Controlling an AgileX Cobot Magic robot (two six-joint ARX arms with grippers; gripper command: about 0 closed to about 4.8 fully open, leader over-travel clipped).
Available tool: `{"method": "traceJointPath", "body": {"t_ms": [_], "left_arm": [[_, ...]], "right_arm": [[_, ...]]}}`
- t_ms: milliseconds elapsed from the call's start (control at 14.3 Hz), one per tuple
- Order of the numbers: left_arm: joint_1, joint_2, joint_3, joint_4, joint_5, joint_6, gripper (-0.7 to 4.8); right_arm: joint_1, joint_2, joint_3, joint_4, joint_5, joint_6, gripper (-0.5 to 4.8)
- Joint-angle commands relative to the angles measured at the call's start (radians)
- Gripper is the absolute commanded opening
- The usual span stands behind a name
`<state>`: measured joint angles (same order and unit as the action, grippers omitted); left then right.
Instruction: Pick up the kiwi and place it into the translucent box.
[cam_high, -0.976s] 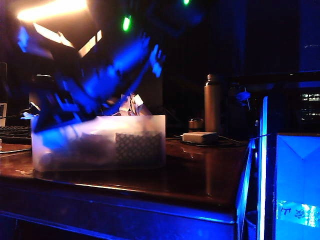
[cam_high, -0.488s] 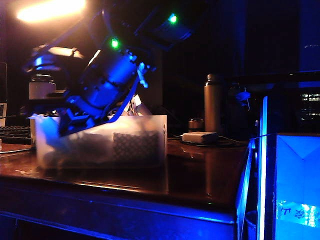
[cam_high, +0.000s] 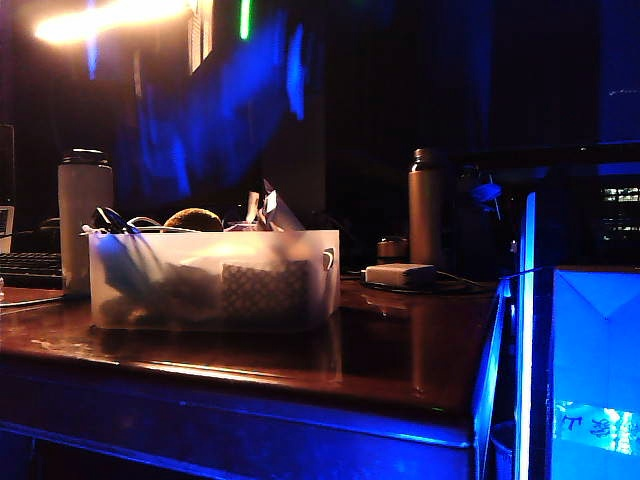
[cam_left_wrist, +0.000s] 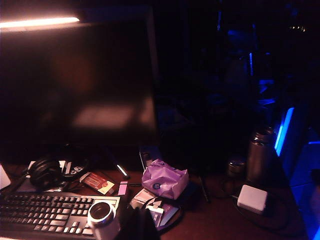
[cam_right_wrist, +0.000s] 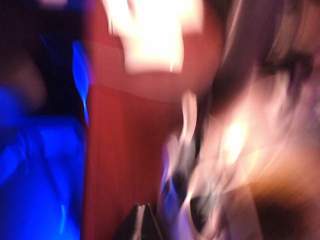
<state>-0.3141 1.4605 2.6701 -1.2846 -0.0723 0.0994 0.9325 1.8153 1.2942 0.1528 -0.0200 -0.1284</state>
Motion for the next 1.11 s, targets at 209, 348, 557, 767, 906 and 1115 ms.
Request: {"method": "traceJointPath", "body": {"t_ms": [209,348,557,767,906,1115], "left_arm": [[0.000,-0.126,-0.001,-0.149,0.105,-0.101,-0.04],[0.000,-0.156,-0.001,-0.149,0.172,-0.122,-0.04],[0.000,-0.143,-0.020,-0.149,0.260,-0.122,-0.04],[0.000,-0.079,-0.171,-0.095,0.417,-0.123,-0.04],[-0.001,-0.063,-0.333,-0.063,0.546,-0.134,-0.04],[-0.001,-0.137,-0.438,-0.122,0.581,-0.120,-0.04]], "right_arm": [[-0.064,-0.483,0.012,-0.033,0.074,-0.054,-0.01],[-0.082,-0.670,0.012,-0.154,0.138,-0.119,-0.01],[-0.082,-0.908,0.010,-0.412,0.210,-0.143,-0.01],[-0.082,-1.033,-0.084,-0.497,0.231,-0.142,-0.01],[-0.082,-1.061,-0.206,-0.491,0.231,-0.141,-0.01],[-0.082,-1.091,-0.332,-0.421,0.232,-0.098,-0.01]]}}
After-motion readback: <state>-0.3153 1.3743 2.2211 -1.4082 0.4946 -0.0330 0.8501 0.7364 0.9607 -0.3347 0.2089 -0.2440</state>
